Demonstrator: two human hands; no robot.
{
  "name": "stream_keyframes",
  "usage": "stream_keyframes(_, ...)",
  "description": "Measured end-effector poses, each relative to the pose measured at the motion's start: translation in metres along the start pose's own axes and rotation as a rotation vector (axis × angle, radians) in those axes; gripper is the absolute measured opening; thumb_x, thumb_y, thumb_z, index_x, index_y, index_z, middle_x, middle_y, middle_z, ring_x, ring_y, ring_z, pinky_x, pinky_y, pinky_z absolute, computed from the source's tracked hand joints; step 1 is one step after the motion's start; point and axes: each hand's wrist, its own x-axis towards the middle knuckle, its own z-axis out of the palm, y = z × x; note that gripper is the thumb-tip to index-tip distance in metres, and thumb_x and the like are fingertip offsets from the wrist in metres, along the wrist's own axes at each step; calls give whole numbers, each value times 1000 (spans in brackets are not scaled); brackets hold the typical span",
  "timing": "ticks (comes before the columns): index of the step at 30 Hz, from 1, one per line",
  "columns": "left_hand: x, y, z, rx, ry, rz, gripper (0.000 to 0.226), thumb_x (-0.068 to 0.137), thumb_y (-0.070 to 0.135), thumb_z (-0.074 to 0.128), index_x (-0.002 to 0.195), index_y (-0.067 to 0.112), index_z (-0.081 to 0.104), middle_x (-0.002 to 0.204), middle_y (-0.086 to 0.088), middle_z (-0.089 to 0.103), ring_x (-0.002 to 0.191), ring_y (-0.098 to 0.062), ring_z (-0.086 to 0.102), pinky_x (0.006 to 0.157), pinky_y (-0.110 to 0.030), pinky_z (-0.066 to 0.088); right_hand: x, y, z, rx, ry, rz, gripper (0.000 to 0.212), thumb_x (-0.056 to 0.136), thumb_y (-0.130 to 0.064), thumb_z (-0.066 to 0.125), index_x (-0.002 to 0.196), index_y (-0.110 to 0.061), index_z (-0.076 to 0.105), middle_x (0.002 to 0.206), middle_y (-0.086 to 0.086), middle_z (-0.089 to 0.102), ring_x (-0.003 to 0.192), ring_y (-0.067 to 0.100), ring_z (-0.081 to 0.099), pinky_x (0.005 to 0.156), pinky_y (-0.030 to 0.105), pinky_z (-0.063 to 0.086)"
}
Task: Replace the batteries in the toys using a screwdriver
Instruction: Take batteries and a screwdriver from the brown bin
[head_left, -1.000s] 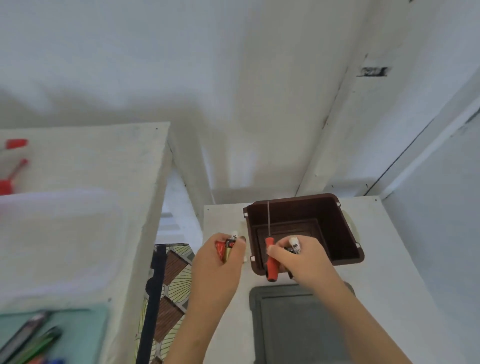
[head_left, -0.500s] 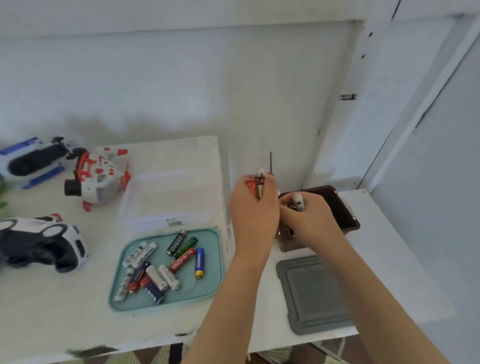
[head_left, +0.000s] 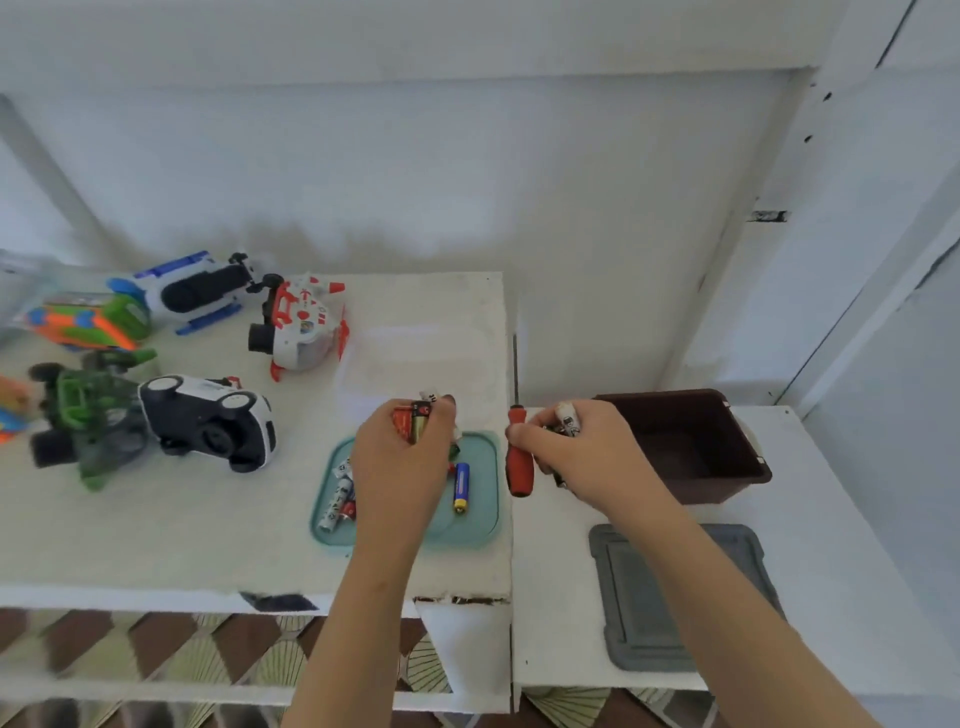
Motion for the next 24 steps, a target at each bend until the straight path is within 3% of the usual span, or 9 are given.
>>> stream_keyframes(5,-3,-29,-40,160,28,1,28,89,21,66,67,6,59,55,-1,56,49,-2,51,48,-9,37,3,0,46,-54,-114,20,31,80,-26,74,79,4,66,58,4,56,51,11,48,51,21,40)
stream_keyframes(8,2,-44,-59,241,37,3,28,88,24,69,67,6,63,58,-6,61,52,-8,52,50,-14,39,7,-5,70,-97,-158,24,33,79,-27,74,80,6,66,55,0,55,50,9,48,51,21,40)
stream_keyframes(11,12,-53,-78,250,45,-17,30,88,24,68,64,8,61,55,-2,59,50,-2,51,49,-11,38,16,-16,93,-132,-191,36,36,79,-27,72,77,8,64,56,4,53,52,13,47,53,24,38)
stream_keyframes(13,20,-57,-92,268,53,-17,33,89,24,68,63,5,58,54,-4,57,49,-5,48,49,-12,37,22,-27,109,-212,-195,29,34,79,-30,72,70,2,63,53,1,49,50,13,43,52,25,35)
stream_keyframes(16,35,-64,-113,284,47,-37,31,88,24,67,66,3,64,58,-4,63,57,-13,54,53,-12,38,30,-41,139,-379,-189,33,37,77,-33,69,59,-15,43,55,-3,42,53,15,41,52,28,33)
stream_keyframes(24,65,-74,-147,267,-60,-43,28,87,20,66,62,9,66,59,8,66,59,-4,56,56,-8,38,50,-53,197,-600,-216,88,35,80,-32,62,63,-17,35,61,-4,39,52,12,37,47,26,27)
